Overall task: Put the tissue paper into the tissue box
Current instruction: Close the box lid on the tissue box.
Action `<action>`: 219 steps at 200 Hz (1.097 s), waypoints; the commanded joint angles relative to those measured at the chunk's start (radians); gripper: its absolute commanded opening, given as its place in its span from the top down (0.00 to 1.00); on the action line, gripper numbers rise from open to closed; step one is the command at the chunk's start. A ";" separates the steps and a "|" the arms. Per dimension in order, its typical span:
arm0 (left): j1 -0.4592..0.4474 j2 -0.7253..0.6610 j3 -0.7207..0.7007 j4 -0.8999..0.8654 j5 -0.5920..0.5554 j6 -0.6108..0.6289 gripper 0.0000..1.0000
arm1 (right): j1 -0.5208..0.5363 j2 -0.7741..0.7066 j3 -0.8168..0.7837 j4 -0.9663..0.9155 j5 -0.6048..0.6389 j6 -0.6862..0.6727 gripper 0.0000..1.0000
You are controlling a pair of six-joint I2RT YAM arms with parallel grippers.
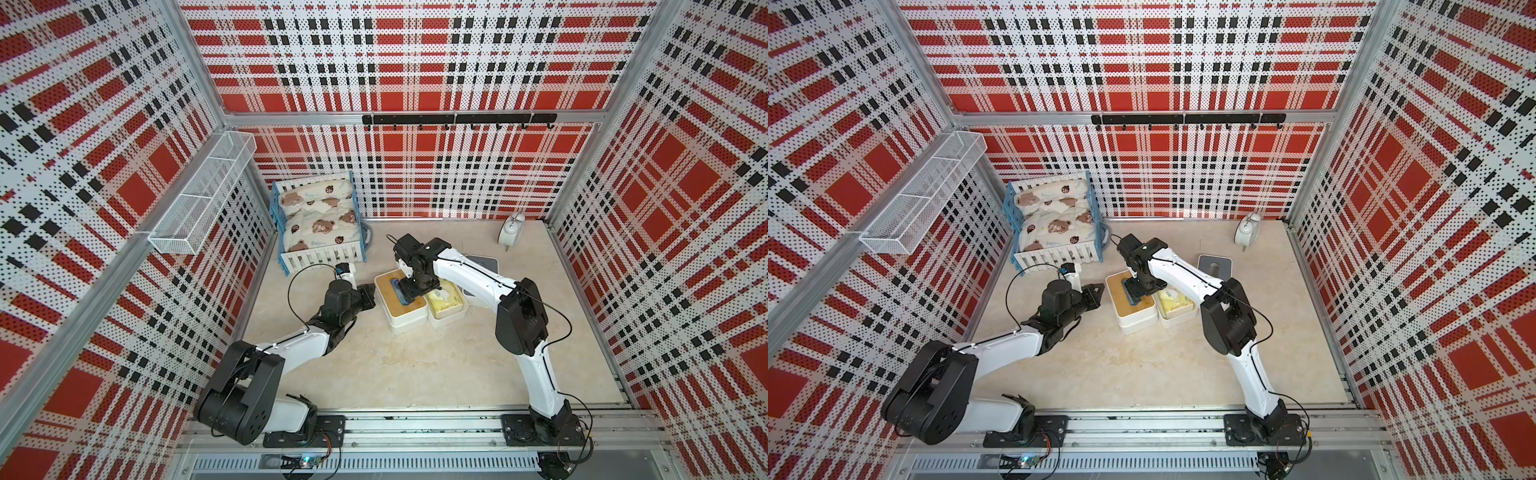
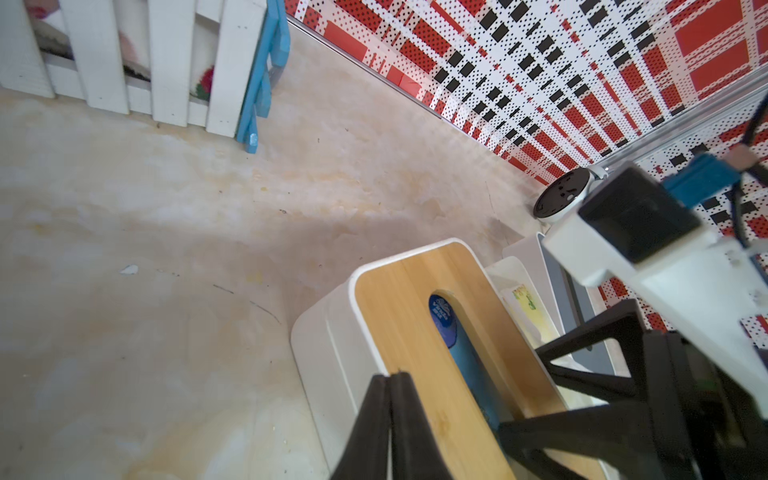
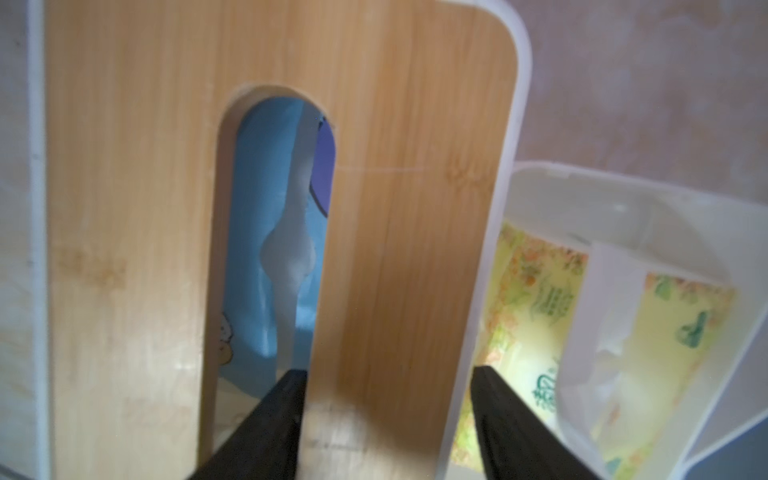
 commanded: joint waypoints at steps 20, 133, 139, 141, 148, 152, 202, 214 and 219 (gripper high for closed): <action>0.149 0.029 0.002 -0.003 0.068 0.030 0.91 | 0.002 0.019 0.049 -0.028 0.013 -0.008 0.58; 0.171 0.439 0.327 -0.191 0.211 0.127 0.92 | 0.035 -0.045 -0.104 0.188 0.056 0.014 0.79; 0.164 0.458 0.350 -0.206 0.208 0.132 0.92 | 0.037 -0.052 -0.113 0.202 0.058 0.017 0.80; 0.161 0.464 0.356 -0.210 0.209 0.133 0.92 | 0.038 -0.055 -0.116 0.207 0.059 0.018 0.80; 0.153 0.484 0.377 -0.224 0.207 0.135 0.93 | 0.040 -0.063 -0.128 0.224 0.063 0.019 0.81; 0.149 0.494 0.389 -0.229 0.206 0.139 0.93 | 0.042 -0.068 -0.137 0.236 0.067 0.021 0.82; 0.145 0.503 0.392 -0.230 0.212 0.138 0.96 | 0.055 -0.117 -0.269 0.403 0.119 0.064 0.87; 0.146 0.496 0.385 -0.225 0.212 0.135 0.96 | 0.059 -0.128 -0.307 0.453 0.139 0.082 0.87; 0.144 0.496 0.383 -0.223 0.215 0.135 0.96 | 0.062 -0.132 -0.321 0.473 0.148 0.088 0.88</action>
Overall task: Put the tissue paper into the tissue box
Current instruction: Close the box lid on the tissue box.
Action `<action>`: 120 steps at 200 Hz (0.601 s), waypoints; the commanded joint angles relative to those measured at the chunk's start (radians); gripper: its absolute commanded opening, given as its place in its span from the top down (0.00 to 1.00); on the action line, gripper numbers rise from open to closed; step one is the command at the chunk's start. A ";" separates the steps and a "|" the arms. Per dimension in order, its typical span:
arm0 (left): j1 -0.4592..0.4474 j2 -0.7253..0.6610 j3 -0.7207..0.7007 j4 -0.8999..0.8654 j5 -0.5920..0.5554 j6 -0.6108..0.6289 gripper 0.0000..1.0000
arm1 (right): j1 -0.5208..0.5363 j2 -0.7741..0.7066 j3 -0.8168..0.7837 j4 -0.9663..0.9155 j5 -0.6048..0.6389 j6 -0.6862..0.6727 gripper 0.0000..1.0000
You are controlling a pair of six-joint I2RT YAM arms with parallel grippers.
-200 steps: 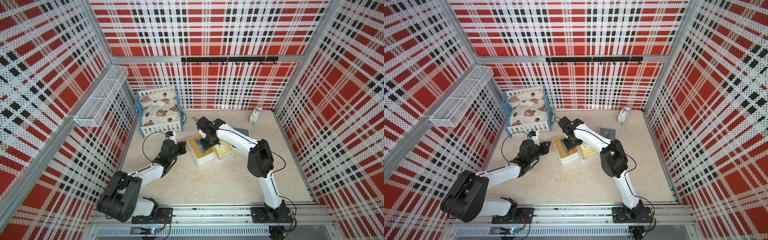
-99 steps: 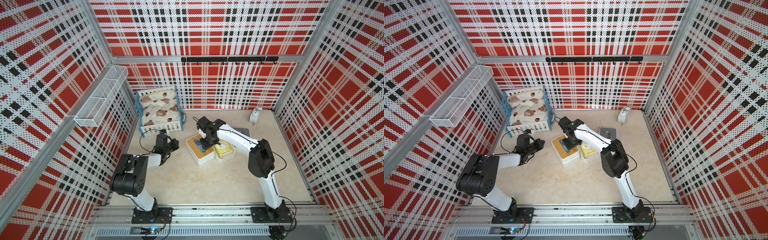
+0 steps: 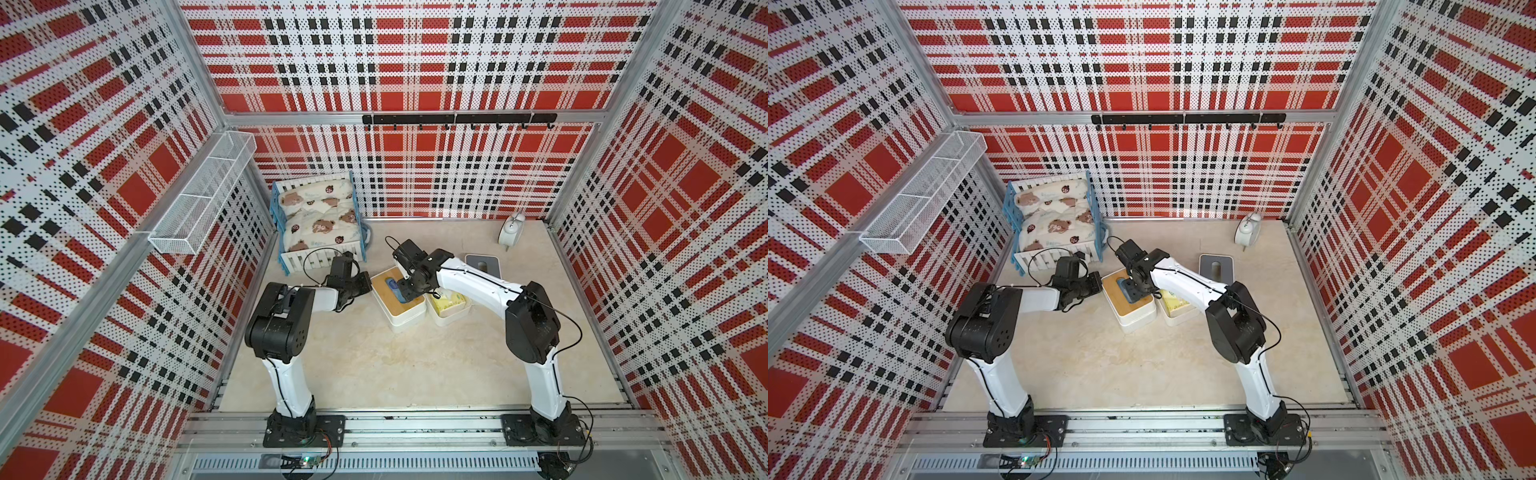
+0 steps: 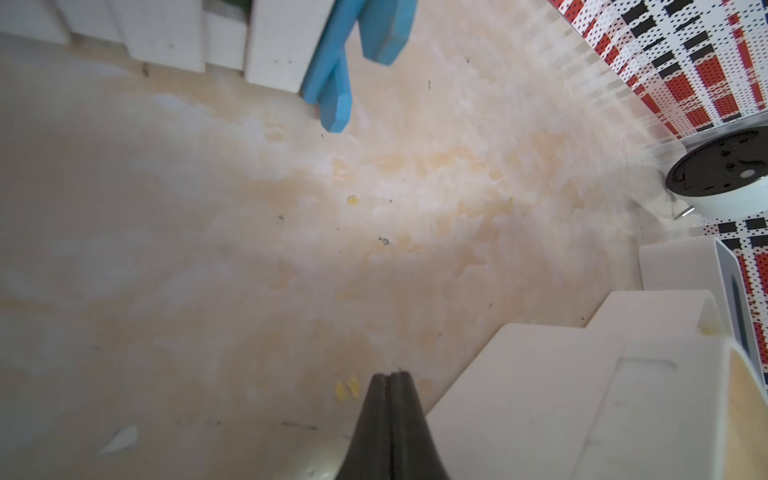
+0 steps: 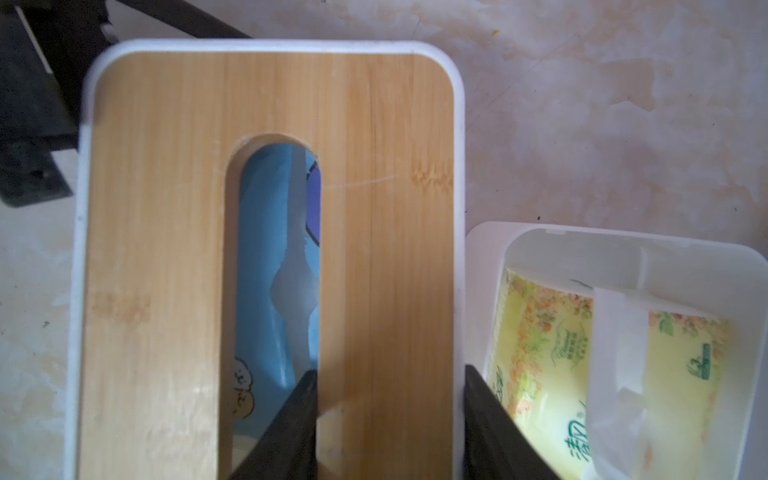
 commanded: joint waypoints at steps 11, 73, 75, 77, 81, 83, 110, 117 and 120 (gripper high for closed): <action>-0.005 -0.008 -0.015 -0.004 0.024 0.012 0.96 | 0.025 -0.016 -0.101 0.190 0.084 0.056 0.89; -0.005 -0.014 -0.026 0.006 0.030 0.011 0.96 | 0.076 0.039 -0.155 0.289 0.276 0.067 0.94; -0.004 -0.014 -0.025 0.007 0.030 0.010 0.96 | 0.078 0.041 -0.156 0.292 0.282 0.067 0.94; -0.004 -0.014 -0.027 0.008 0.031 0.010 0.96 | 0.079 0.042 -0.158 0.294 0.287 0.067 0.94; -0.004 -0.015 -0.028 0.008 0.031 0.010 0.96 | 0.081 0.046 -0.163 0.301 0.297 0.068 0.95; -0.005 -0.015 -0.028 0.009 0.031 0.010 0.96 | 0.083 0.047 -0.164 0.303 0.302 0.068 0.95; -0.005 -0.019 -0.031 0.014 0.035 0.008 0.96 | 0.087 0.047 -0.195 0.339 0.349 0.075 0.96; -0.003 -0.020 -0.032 0.014 0.036 0.007 0.96 | 0.089 0.036 -0.210 0.355 0.366 0.073 0.97; -0.006 -0.020 -0.033 0.016 0.035 0.007 0.96 | 0.089 0.030 -0.217 0.366 0.373 0.071 0.97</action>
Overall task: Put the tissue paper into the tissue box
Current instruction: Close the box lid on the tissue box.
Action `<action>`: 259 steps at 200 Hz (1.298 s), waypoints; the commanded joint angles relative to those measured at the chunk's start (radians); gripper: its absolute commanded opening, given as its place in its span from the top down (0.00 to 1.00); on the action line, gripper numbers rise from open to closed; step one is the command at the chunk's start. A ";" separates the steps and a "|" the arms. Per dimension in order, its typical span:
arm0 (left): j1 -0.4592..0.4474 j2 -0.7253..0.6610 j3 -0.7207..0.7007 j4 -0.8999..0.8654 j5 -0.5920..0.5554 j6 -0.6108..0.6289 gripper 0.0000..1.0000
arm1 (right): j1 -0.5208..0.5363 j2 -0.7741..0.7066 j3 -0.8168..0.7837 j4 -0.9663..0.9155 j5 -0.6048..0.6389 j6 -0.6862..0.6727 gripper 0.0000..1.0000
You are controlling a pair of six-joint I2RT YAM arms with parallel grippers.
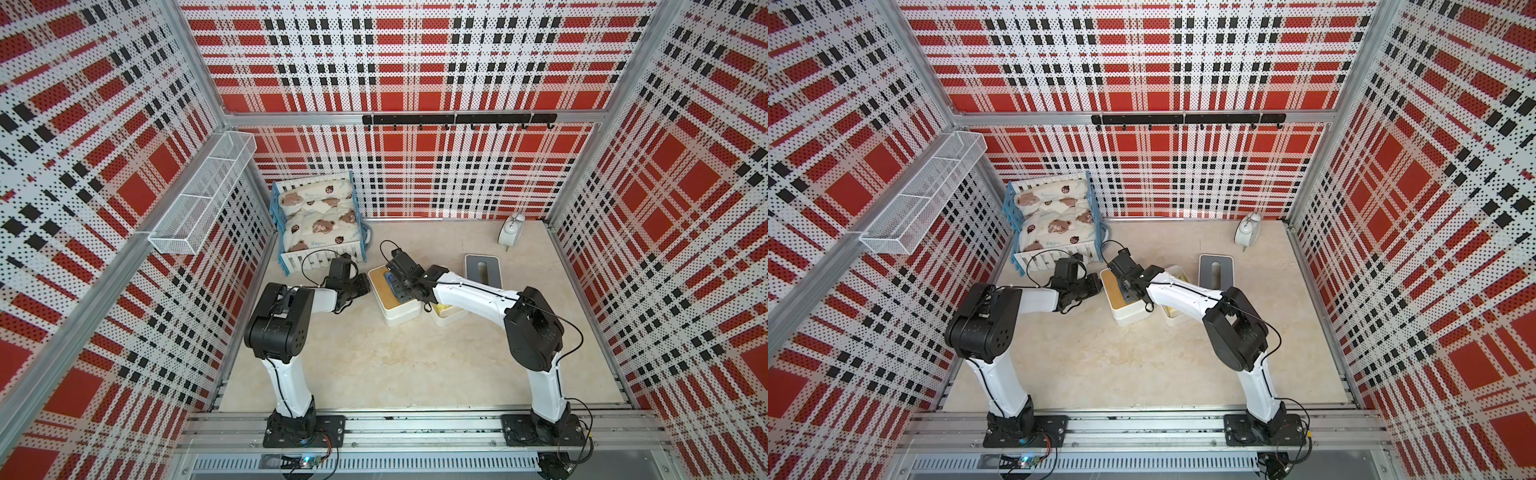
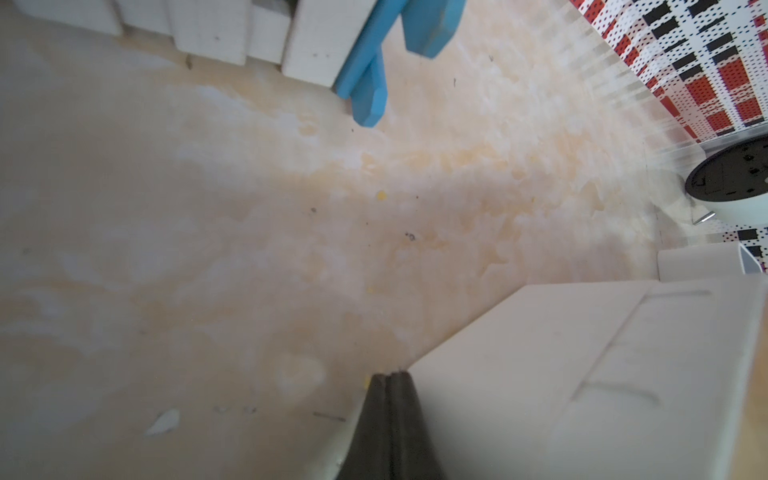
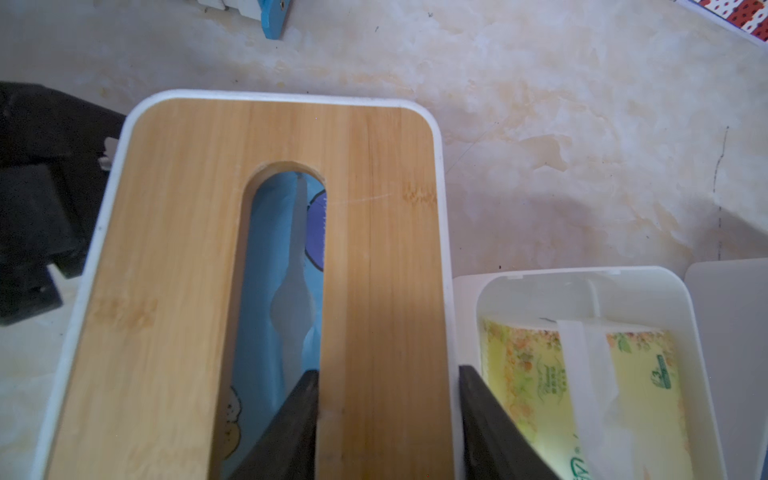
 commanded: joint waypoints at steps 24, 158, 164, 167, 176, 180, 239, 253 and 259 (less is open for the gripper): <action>-0.019 -0.030 -0.027 0.022 0.052 0.004 0.96 | 0.015 0.018 -0.126 0.173 0.151 -0.022 0.99; -0.012 -0.171 -0.122 0.069 0.040 -0.030 0.94 | -0.048 0.090 -0.010 0.022 -0.111 0.016 0.60; -0.013 -0.185 -0.126 0.073 0.039 -0.035 0.94 | -0.048 0.085 -0.005 0.016 -0.125 0.020 0.56; -0.012 -0.190 -0.129 0.074 0.038 -0.037 0.94 | -0.049 0.080 -0.004 0.012 -0.131 0.021 0.53; -0.014 -0.208 -0.134 0.079 0.038 -0.045 0.94 | -0.052 0.068 0.006 -0.005 -0.153 0.027 0.49; -0.014 -0.216 -0.139 0.081 0.039 -0.048 0.94 | -0.054 0.060 0.010 -0.010 -0.157 0.030 0.47; -0.044 -0.272 -0.162 0.095 0.015 -0.086 0.93 | -0.094 -0.074 0.007 -0.056 -0.320 0.061 0.31; -0.085 -0.264 -0.159 0.100 0.009 -0.092 0.93 | -0.103 -0.112 -0.030 -0.041 -0.323 0.067 0.31; -0.093 -0.258 -0.156 0.102 0.005 -0.093 0.93 | -0.111 -0.127 -0.050 -0.030 -0.324 0.068 0.31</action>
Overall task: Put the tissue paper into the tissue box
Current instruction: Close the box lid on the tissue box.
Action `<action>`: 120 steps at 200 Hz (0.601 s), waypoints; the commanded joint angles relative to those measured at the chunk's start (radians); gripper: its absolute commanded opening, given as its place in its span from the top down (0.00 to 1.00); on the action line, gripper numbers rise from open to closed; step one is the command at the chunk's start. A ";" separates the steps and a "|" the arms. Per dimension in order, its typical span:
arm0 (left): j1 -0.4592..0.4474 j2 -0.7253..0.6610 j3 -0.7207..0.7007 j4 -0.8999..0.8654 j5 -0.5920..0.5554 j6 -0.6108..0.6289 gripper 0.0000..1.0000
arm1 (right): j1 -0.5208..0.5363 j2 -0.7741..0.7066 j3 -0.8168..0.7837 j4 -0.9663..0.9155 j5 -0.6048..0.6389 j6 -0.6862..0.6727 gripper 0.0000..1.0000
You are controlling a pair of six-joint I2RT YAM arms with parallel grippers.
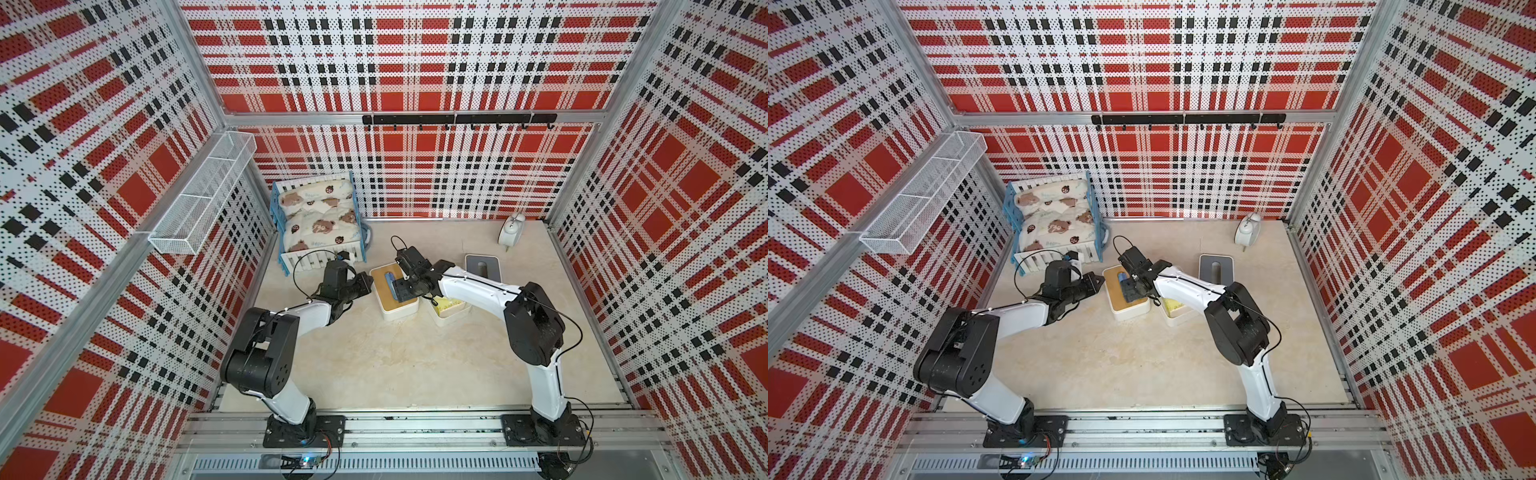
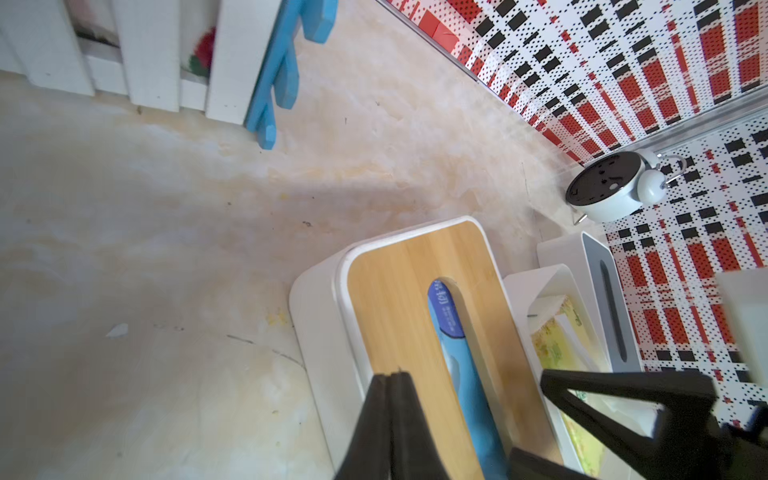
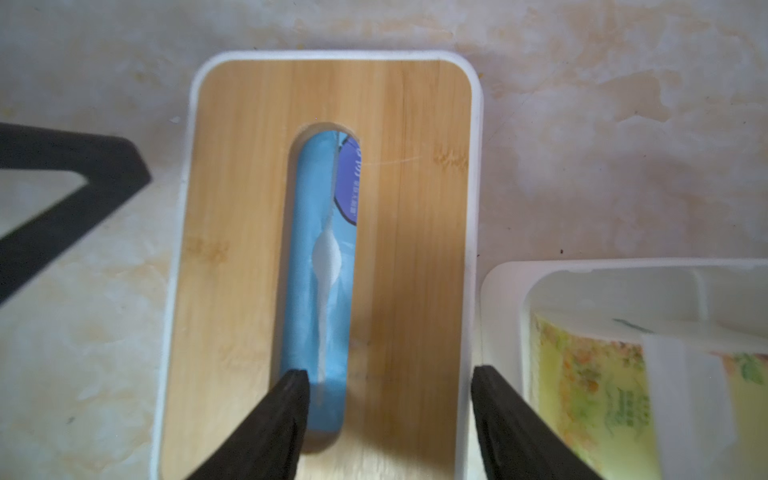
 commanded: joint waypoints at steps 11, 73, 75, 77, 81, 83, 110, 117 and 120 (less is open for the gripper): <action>-0.054 0.008 -0.001 0.032 -0.025 -0.016 0.93 | -0.032 -0.134 -0.086 0.021 -0.055 0.025 0.32; -0.081 0.085 0.022 0.045 -0.056 -0.004 0.93 | -0.054 -0.102 -0.203 0.118 -0.194 0.042 0.57; -0.080 0.085 0.020 0.044 -0.056 -0.004 0.93 | -0.054 -0.101 -0.206 0.119 -0.195 0.043 0.58; -0.079 0.085 0.019 0.044 -0.057 -0.004 0.93 | -0.053 -0.099 -0.207 0.121 -0.195 0.042 0.59; -0.077 0.086 0.017 0.043 -0.058 -0.002 0.93 | -0.050 -0.095 -0.212 0.122 -0.197 0.044 0.60; -0.076 0.085 0.016 0.042 -0.058 -0.001 0.93 | -0.048 -0.094 -0.212 0.121 -0.197 0.044 0.61; -0.054 0.063 -0.011 0.039 -0.064 0.006 0.95 | -0.031 -0.087 -0.231 0.119 -0.205 0.044 0.69; -0.050 0.054 -0.019 0.040 -0.063 0.007 0.95 | -0.024 -0.085 -0.236 0.117 -0.211 0.043 0.72; -0.048 0.052 -0.023 0.040 -0.063 0.007 0.95 | -0.019 -0.085 -0.236 0.114 -0.214 0.043 0.73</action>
